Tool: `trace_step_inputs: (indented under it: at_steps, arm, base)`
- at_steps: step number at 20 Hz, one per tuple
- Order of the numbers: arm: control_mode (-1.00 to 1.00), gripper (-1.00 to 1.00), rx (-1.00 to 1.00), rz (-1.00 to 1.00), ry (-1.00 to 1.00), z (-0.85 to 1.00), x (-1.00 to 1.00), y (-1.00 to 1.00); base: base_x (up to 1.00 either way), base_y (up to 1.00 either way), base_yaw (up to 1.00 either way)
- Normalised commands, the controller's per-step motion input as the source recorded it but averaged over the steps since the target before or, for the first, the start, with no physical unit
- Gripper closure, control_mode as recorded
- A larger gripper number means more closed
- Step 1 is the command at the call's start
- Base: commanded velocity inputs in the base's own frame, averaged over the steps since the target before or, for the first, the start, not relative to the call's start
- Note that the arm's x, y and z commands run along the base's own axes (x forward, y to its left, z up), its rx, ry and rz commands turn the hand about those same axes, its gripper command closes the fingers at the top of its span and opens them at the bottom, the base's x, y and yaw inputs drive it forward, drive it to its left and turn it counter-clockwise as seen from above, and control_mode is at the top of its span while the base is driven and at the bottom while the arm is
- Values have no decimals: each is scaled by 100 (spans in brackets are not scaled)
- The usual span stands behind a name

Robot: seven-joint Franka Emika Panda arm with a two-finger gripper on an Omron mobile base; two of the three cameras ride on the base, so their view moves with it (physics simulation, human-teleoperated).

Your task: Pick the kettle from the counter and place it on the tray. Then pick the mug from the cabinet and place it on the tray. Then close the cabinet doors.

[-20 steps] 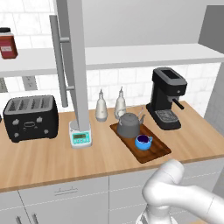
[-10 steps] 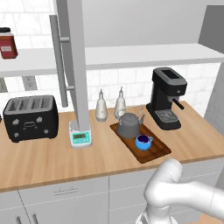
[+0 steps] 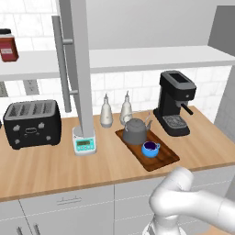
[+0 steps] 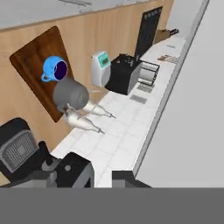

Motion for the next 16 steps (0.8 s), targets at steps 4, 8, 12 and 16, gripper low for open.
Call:
trace_step_inputs:
  at_steps: [4,8,12,16]
  arm:
    - [-100,-100,-18,-42,18,12,39,99]
    - [-100,-100,-17,-42,12,1,76,90]
    - [-100,-100,-9,-33,12,2,99,41]
    - [-100,-100,-6,-24,15,2,100,3]
  base:
    - [0,0,0]
    - [0,0,0]
    - [0,0,0]
    - [0,0,0]
